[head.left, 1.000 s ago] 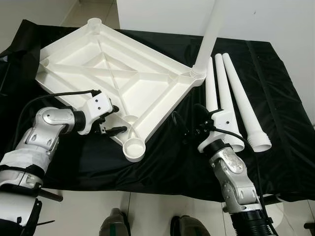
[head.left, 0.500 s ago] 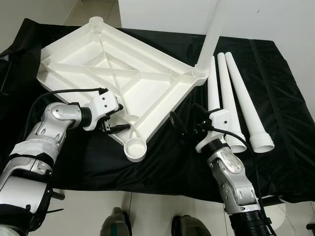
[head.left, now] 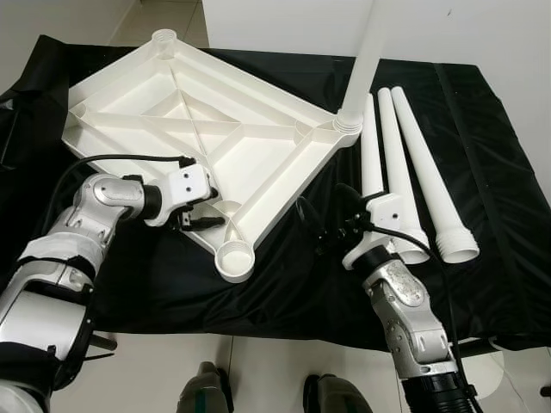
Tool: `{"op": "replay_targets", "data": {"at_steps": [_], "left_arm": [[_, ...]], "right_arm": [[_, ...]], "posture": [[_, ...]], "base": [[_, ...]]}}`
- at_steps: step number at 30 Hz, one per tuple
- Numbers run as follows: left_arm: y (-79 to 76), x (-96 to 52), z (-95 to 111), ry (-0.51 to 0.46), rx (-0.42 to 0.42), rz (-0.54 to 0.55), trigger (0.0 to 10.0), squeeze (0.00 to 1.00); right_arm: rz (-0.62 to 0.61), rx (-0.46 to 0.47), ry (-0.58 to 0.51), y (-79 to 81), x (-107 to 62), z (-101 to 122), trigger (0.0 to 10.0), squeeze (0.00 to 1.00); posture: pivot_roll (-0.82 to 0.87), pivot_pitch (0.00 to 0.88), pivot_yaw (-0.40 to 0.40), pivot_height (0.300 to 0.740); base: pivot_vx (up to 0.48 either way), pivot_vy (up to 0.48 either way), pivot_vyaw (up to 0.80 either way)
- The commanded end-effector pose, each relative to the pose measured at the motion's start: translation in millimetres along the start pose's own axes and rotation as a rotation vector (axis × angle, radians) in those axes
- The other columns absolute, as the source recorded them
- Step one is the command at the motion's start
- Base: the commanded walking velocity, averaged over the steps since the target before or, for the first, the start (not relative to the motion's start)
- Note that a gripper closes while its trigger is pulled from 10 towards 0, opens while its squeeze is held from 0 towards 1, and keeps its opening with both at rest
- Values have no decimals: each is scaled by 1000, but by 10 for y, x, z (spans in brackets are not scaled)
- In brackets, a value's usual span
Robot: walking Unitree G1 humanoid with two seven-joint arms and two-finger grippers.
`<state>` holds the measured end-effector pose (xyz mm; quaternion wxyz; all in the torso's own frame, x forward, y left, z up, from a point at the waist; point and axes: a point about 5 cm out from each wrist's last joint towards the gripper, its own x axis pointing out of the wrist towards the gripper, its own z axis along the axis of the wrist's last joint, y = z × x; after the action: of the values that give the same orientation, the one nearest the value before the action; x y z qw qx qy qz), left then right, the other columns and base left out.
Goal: Building children table
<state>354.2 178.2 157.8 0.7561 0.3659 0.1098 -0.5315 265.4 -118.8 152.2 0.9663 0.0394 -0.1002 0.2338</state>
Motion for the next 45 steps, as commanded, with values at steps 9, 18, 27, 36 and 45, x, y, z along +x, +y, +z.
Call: {"op": "replay_targets", "data": {"at_steps": [9, 18, 27, 36, 45], "left_arm": [[-203, 62, -234, 18, -148, -57, 0, 0], [-305, 32, -347, 10, -189, -47, 0, 0], [-387, 118, -236, -109, -224, 38, 0, 0], [-473, 245, -5, -223, -255, 84, 0, 0], [-512, 263, 150, -295, -323, 219, 0, 0]], "right_arm": [[-5, 2, 11, 16, -39, -2, 10000, 0], [-9, -4, 20, 1, -52, -2, 10000, 0], [-13, -4, 22, 6, -52, 2, 10000, 0], [-27, -5, 11, -5, -16, 14, 10000, 0], [-44, 4, -12, -7, 29, 46, 10000, 0]], "posture": [[-14, 160, 52, 740], [-16, 165, 44, 740], [-14, 167, 42, 740], [-14, 162, 45, 740], [-13, 143, 47, 740]], "base": [[0, 0, 0], [0, 0, 0], [0, 0, 0], [0, 0, 0], [0, 0, 0]]}}
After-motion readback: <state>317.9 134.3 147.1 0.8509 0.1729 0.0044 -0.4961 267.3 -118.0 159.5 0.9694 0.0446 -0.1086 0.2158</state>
